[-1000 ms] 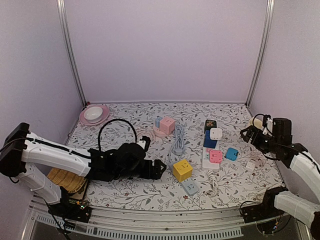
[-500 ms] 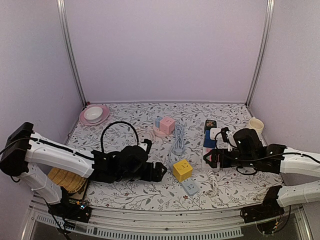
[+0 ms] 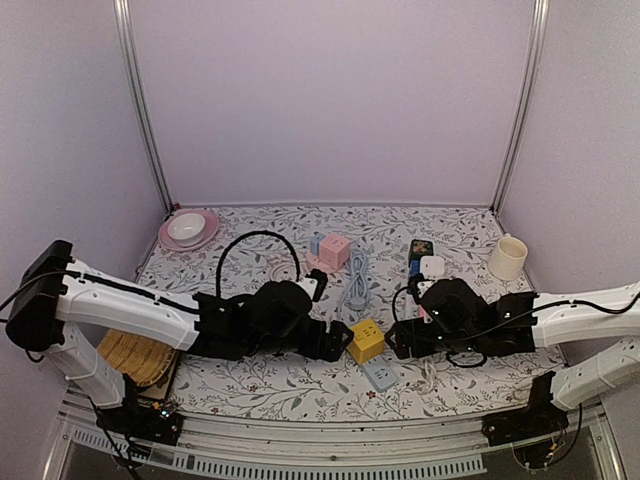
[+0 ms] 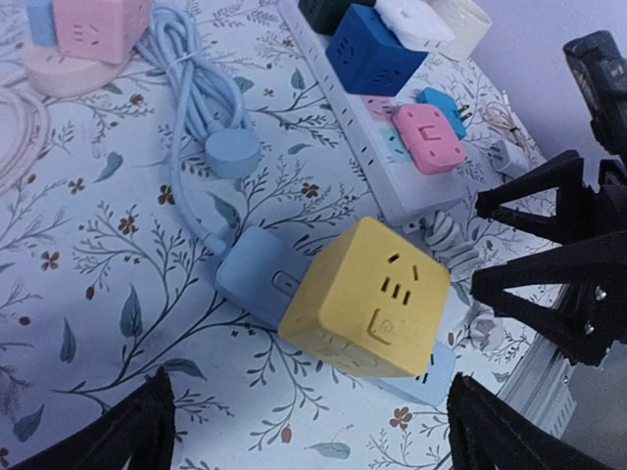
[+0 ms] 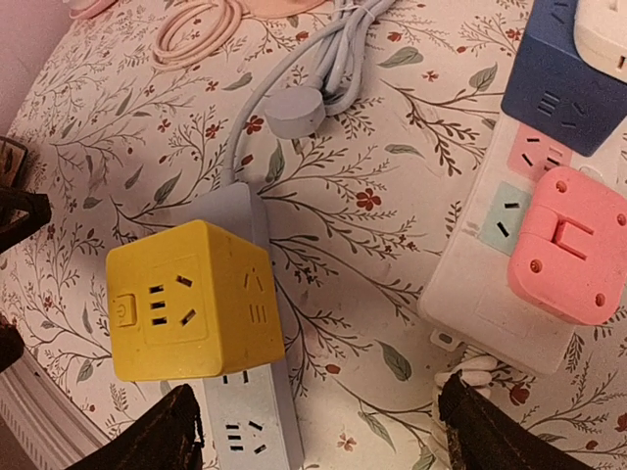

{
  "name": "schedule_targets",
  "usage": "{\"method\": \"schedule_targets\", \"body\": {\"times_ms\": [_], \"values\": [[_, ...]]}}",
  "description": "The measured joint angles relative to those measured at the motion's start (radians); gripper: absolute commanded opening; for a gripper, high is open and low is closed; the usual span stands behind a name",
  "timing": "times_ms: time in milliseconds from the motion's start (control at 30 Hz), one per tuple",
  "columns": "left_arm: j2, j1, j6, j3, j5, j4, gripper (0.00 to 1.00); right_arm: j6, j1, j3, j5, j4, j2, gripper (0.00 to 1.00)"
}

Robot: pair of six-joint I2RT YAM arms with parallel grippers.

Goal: Pull the plug off the socket

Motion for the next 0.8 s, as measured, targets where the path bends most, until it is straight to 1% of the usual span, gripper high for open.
{"method": "schedule_targets", "body": {"times_ms": [133, 267, 400, 633, 800], "values": [[0.088, -0.002, 0.128, 0.118, 0.027, -0.005, 0.97, 0.033, 0.000, -0.021, 0.014, -0.002, -0.033, 0.84], [0.202, -0.002, 0.267, 0.250, 0.052, -0.056, 0.97, 0.052, 0.000, -0.053, 0.033, -0.027, -0.094, 0.84], [0.280, -0.001, 0.389, 0.342, 0.082, -0.100, 0.97, 0.067, 0.000, -0.069, 0.051, -0.060, -0.146, 0.84], [0.338, 0.009, 0.522, 0.423, 0.154, -0.148, 0.96, 0.073, 0.000, -0.079, 0.070, -0.084, -0.191, 0.84], [0.361, 0.019, 0.572, 0.431, 0.203, -0.166, 0.93, 0.074, 0.000, -0.079, 0.074, -0.090, -0.189, 0.84]]}}
